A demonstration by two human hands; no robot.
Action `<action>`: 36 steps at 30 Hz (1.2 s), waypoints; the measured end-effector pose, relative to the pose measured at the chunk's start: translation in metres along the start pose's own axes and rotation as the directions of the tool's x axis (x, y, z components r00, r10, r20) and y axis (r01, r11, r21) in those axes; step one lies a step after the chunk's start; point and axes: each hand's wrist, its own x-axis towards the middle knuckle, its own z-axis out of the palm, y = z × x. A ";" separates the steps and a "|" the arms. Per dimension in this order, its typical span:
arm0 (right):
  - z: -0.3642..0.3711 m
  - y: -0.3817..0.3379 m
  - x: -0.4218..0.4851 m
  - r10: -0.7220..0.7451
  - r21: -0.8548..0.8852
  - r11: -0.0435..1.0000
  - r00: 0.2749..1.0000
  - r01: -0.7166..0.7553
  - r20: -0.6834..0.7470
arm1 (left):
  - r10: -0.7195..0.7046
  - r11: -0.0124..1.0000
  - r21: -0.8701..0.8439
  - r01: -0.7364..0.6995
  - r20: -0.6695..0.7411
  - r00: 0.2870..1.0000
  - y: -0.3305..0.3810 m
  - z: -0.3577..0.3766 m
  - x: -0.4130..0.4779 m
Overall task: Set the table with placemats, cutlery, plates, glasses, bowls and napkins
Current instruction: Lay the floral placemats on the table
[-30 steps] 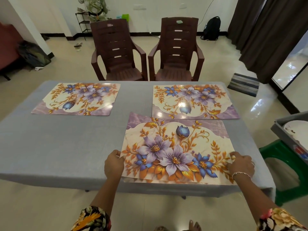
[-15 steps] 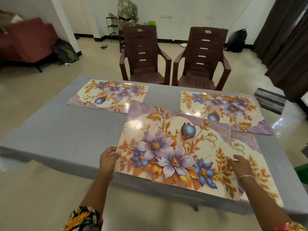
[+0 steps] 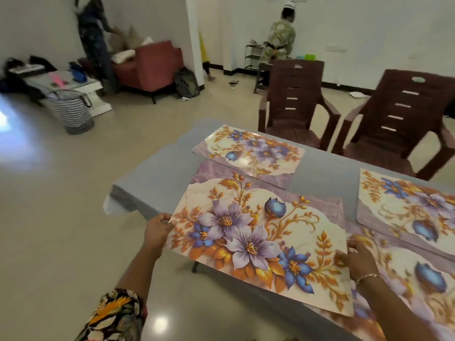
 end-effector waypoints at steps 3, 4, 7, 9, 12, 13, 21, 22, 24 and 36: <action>0.036 -0.021 0.007 -0.003 -0.007 1.000 0.999 0.004 0.045 | 0.024 1.000 0.010 -0.024 -0.056 0.998 -0.002 -0.025 0.029; 0.049 -0.027 0.011 -0.016 -0.007 1.000 0.998 0.016 0.060 | 0.029 0.999 0.021 -0.028 -0.066 0.997 0.000 -0.033 0.040; 0.086 -0.044 0.020 -0.005 0.039 0.999 0.993 0.001 0.116 | 0.044 0.997 0.060 -0.039 -0.093 0.995 0.005 -0.052 0.077; 0.111 -0.054 0.027 0.036 0.071 0.996 0.990 -0.046 0.139 | 0.040 0.997 0.065 -0.033 -0.114 0.993 0.009 -0.063 0.107; 0.146 -0.067 0.038 0.074 0.100 0.991 0.983 -0.091 0.168 | 0.029 0.998 0.050 -0.024 -0.102 0.994 0.017 -0.074 0.148; 0.157 -0.071 0.040 0.084 0.100 0.990 0.982 -0.102 0.170 | 0.030 0.998 0.053 -0.025 -0.107 0.994 0.020 -0.077 0.159; 0.217 -0.091 0.040 0.135 0.111 0.982 0.977 -0.154 0.165 | 0.023 0.995 0.094 -0.014 -0.101 0.995 0.026 -0.098 0.228; 0.223 -0.093 0.040 0.138 0.113 0.981 0.976 -0.158 0.167 | 0.026 0.993 0.115 -0.014 -0.104 0.994 0.027 -0.102 0.235; 0.235 -0.098 0.039 0.142 0.112 0.981 0.977 -0.160 0.160 | 0.041 0.989 0.147 -0.026 -0.096 0.995 0.026 -0.111 0.252; 0.299 -0.116 0.006 0.145 0.044 0.989 0.987 -0.142 -0.067 | 0.024 0.959 0.280 -0.037 0.048 0.999 0.017 -0.132 0.338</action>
